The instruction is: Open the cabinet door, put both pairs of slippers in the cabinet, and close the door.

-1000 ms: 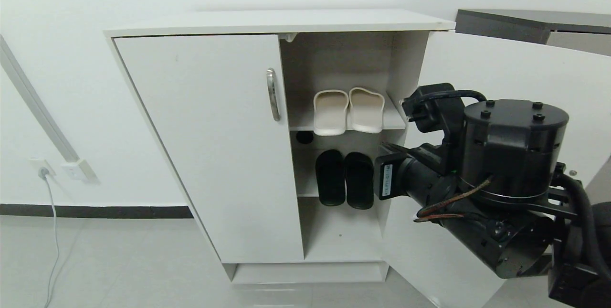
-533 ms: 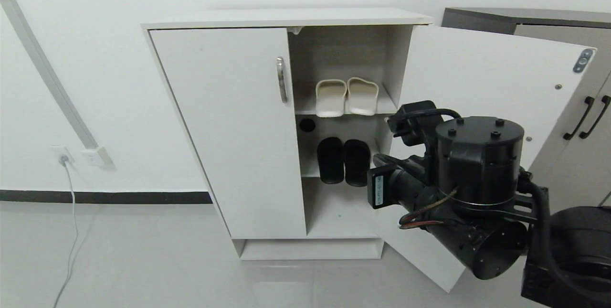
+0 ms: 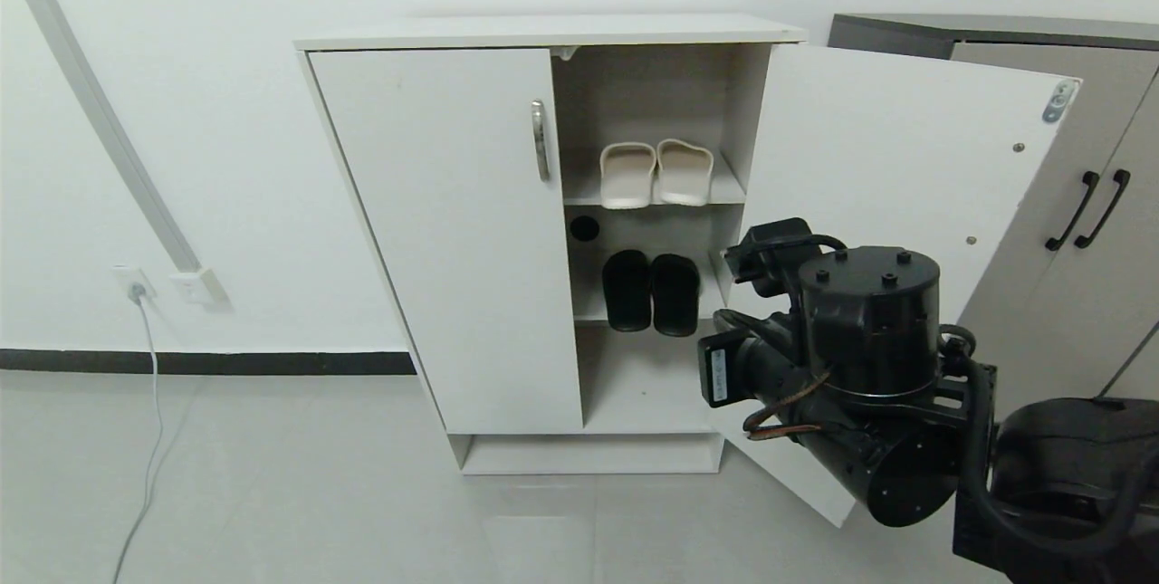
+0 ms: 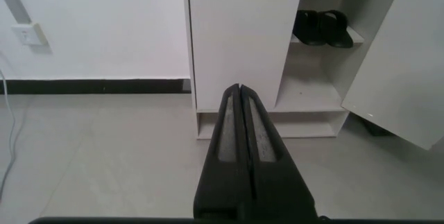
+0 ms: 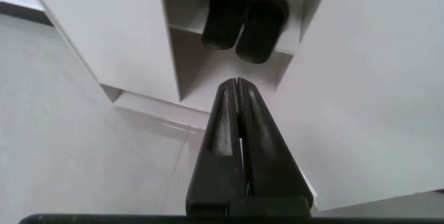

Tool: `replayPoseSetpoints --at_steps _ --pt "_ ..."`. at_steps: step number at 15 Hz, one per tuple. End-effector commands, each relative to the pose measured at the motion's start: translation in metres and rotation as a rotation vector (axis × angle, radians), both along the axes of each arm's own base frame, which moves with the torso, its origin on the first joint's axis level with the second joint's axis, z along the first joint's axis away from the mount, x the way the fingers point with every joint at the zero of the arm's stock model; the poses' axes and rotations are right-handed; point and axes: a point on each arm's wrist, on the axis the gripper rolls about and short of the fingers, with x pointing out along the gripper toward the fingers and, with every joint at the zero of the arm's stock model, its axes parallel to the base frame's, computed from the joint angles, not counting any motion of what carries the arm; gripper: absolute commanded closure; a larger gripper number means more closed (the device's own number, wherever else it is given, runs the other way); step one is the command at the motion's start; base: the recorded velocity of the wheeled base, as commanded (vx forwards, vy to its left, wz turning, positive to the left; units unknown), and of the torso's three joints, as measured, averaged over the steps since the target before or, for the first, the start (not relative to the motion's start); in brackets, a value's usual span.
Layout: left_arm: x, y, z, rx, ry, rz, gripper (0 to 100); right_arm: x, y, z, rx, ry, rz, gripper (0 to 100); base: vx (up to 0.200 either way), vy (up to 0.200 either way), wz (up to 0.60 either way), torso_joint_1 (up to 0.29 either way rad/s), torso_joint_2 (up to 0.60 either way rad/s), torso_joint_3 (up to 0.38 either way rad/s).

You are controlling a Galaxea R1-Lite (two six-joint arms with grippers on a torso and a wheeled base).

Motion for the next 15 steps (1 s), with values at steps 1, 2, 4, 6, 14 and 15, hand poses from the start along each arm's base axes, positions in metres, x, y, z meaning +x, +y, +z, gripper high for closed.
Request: replayPoseSetpoints --at_steps 1,2,4,6,14,15 --pt "0.0001 0.0 0.0 -0.001 0.001 0.0 100 0.0009 0.001 -0.0036 -0.007 0.008 -0.001 100 0.0 0.0 0.0 0.0 0.0 0.0" --pt "0.0001 0.0 0.0 -0.001 0.001 0.0 100 0.0009 0.0009 -0.0039 -0.007 0.008 -0.001 100 0.0 0.0 0.0 0.0 0.0 0.0" --pt "0.0001 0.0 0.0 -0.001 0.001 0.0 100 0.001 0.0011 -0.0044 -0.008 0.009 0.001 100 0.0 0.0 0.0 0.0 0.0 0.0" --pt "0.0001 0.0 0.0 -0.001 0.001 0.002 100 0.0019 0.0021 -0.0058 -0.011 0.011 0.001 100 0.0 0.0 0.0 0.0 0.0 0.0" --pt "0.0001 0.0 0.0 -0.001 0.001 0.0 100 0.003 0.0026 -0.0063 -0.008 0.006 -0.004 100 0.0 0.0 0.0 0.002 -0.1 -0.142" --pt "0.0001 0.0 0.0 -0.001 0.001 0.002 100 0.0026 0.0022 -0.0053 -0.006 0.004 -0.004 100 0.0 0.0 0.0 0.032 -0.49 -0.378"
